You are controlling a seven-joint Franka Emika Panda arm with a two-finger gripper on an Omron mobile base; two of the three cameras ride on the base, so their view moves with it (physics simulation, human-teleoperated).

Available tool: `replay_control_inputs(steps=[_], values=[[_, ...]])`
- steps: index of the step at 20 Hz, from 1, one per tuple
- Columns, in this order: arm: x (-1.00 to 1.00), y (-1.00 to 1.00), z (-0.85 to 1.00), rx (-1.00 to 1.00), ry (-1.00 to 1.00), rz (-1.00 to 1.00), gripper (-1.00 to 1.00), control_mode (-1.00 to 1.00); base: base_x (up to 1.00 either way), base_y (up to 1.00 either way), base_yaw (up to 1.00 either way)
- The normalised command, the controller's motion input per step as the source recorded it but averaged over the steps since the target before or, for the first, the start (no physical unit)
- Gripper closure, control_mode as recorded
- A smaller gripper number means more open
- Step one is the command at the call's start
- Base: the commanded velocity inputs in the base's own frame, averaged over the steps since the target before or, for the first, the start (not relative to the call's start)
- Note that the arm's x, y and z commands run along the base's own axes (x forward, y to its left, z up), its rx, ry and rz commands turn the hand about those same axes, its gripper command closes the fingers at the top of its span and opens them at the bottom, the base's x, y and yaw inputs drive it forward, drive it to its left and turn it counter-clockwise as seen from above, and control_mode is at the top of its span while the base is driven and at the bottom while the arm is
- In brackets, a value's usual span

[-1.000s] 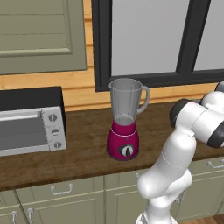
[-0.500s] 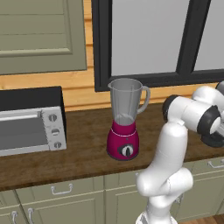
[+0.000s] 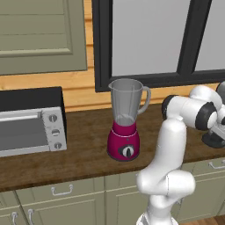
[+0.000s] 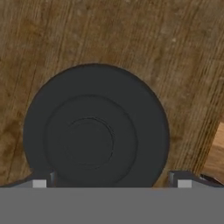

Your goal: Close the lid blender by securely placing the lid on top.

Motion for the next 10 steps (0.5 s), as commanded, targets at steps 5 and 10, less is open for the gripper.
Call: replay_control_inputs(steps=[5, 10], values=[[0.27, 0.0, -0.03, 0.0, 0.03, -0.01, -1.0, -1.0, 0.0, 0.0, 0.0], [0.27, 0.0, -0.23, 0.0, 0.03, -0.01, -1.0, -1.0, 0.0, 0.0, 0.0]])
